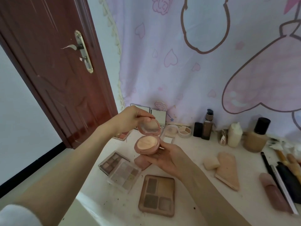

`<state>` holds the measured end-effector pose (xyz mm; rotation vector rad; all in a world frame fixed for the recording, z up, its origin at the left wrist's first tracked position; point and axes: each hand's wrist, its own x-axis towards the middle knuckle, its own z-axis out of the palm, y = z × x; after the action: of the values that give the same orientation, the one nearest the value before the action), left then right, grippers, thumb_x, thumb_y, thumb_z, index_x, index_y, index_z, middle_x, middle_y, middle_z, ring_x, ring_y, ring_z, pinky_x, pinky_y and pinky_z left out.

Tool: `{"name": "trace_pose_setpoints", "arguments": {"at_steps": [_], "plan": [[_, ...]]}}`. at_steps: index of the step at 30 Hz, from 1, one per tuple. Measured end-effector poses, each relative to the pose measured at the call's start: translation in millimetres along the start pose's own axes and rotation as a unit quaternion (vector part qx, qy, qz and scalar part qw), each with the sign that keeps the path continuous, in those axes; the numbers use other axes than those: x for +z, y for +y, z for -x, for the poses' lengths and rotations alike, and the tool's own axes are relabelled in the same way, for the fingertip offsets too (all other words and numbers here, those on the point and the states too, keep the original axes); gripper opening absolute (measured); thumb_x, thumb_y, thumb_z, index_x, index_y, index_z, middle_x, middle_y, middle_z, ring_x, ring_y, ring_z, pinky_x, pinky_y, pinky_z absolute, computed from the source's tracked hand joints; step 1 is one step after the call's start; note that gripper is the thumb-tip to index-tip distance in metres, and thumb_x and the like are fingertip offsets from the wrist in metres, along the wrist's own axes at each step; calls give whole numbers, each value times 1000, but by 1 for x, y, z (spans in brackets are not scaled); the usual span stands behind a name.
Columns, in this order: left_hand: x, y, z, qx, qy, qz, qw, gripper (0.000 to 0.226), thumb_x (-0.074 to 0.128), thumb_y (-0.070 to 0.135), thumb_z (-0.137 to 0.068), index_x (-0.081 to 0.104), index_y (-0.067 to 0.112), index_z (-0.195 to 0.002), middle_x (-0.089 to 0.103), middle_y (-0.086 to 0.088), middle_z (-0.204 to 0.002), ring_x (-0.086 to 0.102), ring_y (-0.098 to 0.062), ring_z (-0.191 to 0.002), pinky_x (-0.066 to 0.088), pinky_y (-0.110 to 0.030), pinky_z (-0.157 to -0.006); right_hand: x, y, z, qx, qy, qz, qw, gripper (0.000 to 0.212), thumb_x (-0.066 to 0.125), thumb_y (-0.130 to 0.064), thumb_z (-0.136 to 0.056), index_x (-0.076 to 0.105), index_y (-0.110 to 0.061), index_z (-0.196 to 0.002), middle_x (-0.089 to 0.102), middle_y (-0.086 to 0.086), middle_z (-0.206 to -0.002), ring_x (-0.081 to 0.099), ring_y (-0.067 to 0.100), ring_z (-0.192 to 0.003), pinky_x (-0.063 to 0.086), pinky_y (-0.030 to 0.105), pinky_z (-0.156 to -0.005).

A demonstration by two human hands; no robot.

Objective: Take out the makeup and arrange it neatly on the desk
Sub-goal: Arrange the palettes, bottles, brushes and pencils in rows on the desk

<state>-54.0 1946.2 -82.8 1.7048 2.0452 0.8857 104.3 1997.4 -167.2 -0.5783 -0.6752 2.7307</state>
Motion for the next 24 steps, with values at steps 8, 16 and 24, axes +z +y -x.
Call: {"name": "trace_pose_setpoints", "arguments": {"at_steps": [8, 16, 24], "plan": [[-23, -35, -23, -23, 16, -86, 996, 21, 58, 9, -90, 70, 11, -107, 66, 8, -103, 58, -1, -97, 37, 0, -82, 23, 2, -60, -4, 72, 100, 992, 19, 41, 3, -96, 59, -1, -101, 64, 14, -92, 62, 24, -85, 52, 35, -70], [-26, -75, -41, -78, 3, -101, 992, 19, 58, 10, -90, 71, 14, -104, 68, 5, -104, 58, -3, -97, 38, -11, -86, 23, -1, -88, 8, 98, 228, 969, 18, 46, 5, -93, 60, 1, -102, 65, 14, -100, 61, 27, -97, 54, 33, -64], [-18, -83, -56, -84, -20, -119, 989, 20, 56, 7, -90, 71, 11, -103, 69, -2, -106, 60, -11, -101, 41, -17, -89, 16, 0, -100, -95, 142, 443, 880, 24, 60, -11, -87, 66, -2, -107, 67, 18, -108, 61, 31, -106, 47, 47, -96]]}}
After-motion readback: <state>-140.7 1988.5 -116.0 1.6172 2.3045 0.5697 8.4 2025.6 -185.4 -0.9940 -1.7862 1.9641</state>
